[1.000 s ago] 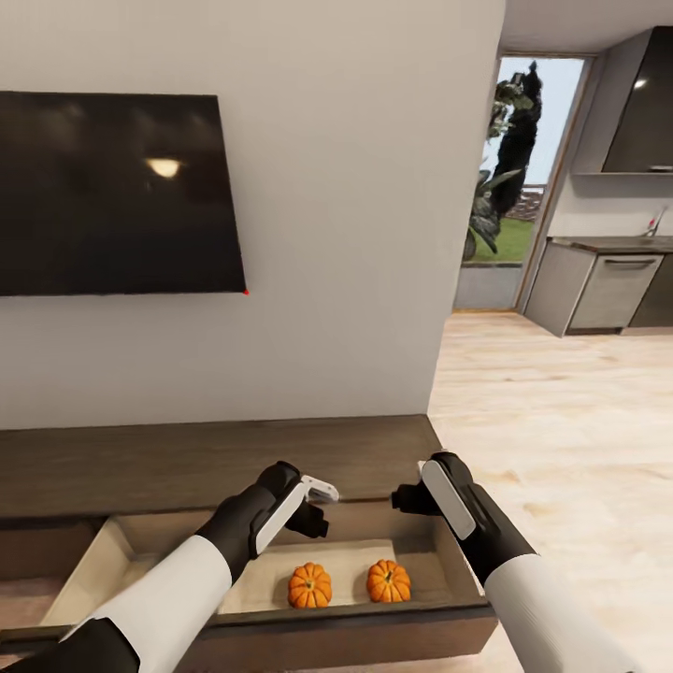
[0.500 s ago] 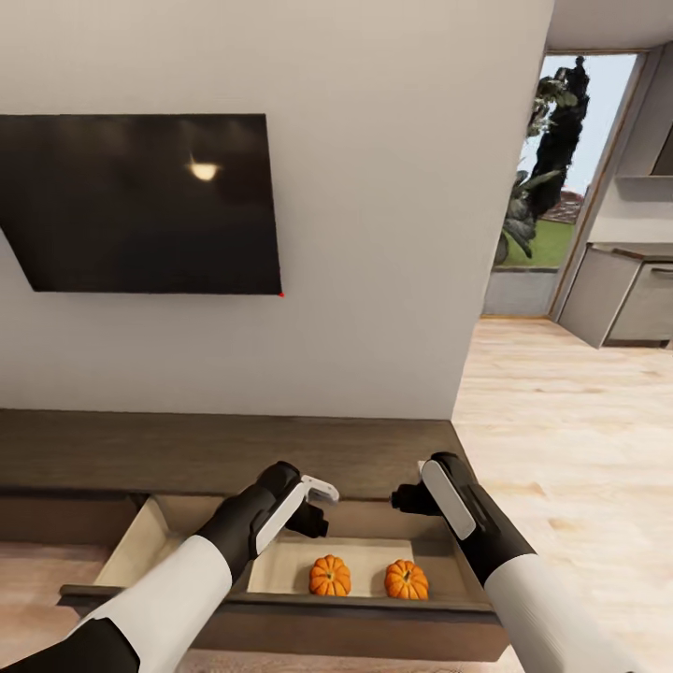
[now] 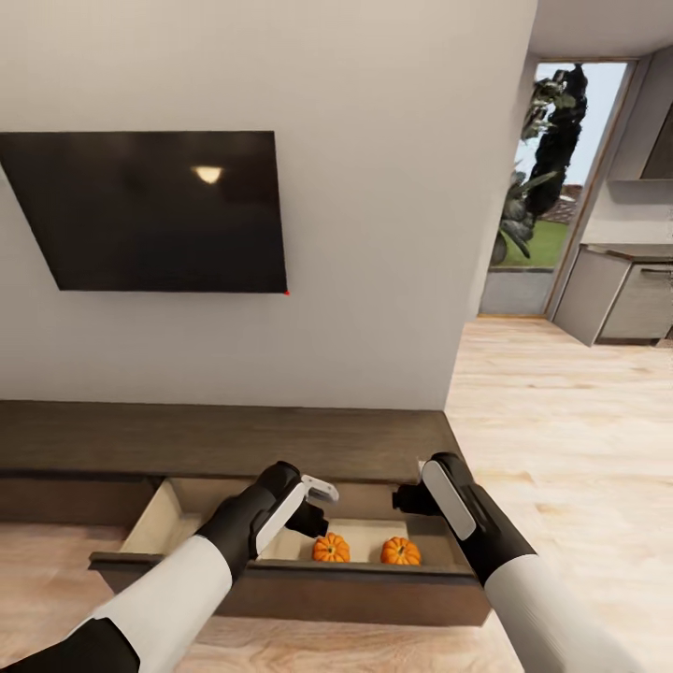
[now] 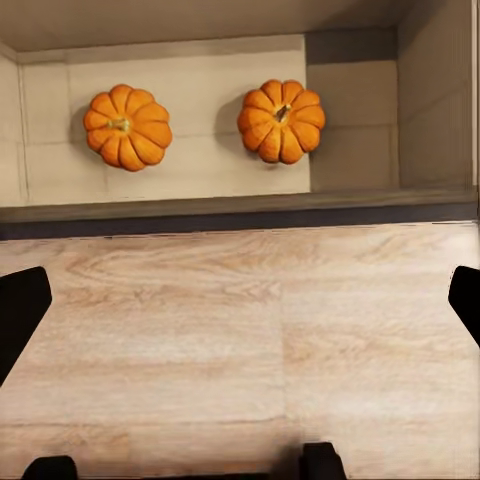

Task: Place each of the two pumpkins and all three candles from the living room inside a cabinet in the living room (use any cabinet), then make sure every cabinet is closed, and position the cauldron so it is next to a table in the living room.

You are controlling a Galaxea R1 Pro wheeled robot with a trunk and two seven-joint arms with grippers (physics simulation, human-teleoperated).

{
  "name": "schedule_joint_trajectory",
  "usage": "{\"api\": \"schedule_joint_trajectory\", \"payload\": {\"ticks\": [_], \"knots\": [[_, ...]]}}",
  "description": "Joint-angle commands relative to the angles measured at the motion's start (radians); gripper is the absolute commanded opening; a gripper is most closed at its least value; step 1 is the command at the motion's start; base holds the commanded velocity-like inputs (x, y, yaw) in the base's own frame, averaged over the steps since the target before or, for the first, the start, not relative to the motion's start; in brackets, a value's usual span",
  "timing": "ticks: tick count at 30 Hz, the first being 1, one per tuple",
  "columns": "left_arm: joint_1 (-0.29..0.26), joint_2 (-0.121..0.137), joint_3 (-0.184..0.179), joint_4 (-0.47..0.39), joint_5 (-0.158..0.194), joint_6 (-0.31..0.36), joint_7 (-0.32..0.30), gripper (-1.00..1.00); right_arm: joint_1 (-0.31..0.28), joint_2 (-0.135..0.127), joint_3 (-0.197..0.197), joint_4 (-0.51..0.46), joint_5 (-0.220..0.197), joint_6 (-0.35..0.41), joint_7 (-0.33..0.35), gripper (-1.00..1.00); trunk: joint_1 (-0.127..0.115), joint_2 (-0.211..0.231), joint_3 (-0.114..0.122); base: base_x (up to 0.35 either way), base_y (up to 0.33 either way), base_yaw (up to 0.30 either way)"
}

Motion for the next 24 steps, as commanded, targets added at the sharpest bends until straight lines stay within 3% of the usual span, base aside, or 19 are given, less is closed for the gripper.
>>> {"api": "schedule_joint_trajectory", "payload": {"ticks": [1,9,17,24], "knots": [[-0.001,0.000,-0.003,-0.001,0.011,0.003,0.010,1.00,-0.001,0.000,0.001,-0.001,-0.010,0.001,-0.010,1.00,-0.005,0.007,0.002,-0.280,0.000,0.000],[-0.001,0.000,-0.003,-0.001,0.011,0.003,0.010,1.00,-0.001,-0.001,0.001,-0.001,-0.010,0.001,-0.012,1.00,-0.035,0.063,0.027,-0.192,0.000,0.000],[0.000,0.002,-0.003,-0.007,0.011,-0.001,0.010,1.00,0.000,-0.001,0.001,-0.008,-0.009,0.000,-0.011,1.00,-0.066,0.119,0.052,-0.029,0.000,0.000],[0.007,0.011,-0.003,-0.068,0.004,-0.007,0.011,1.00,0.001,-0.001,0.001,-0.008,-0.002,-0.003,-0.011,1.00,-0.066,0.119,0.052,-0.001,0.000,0.000]]}}
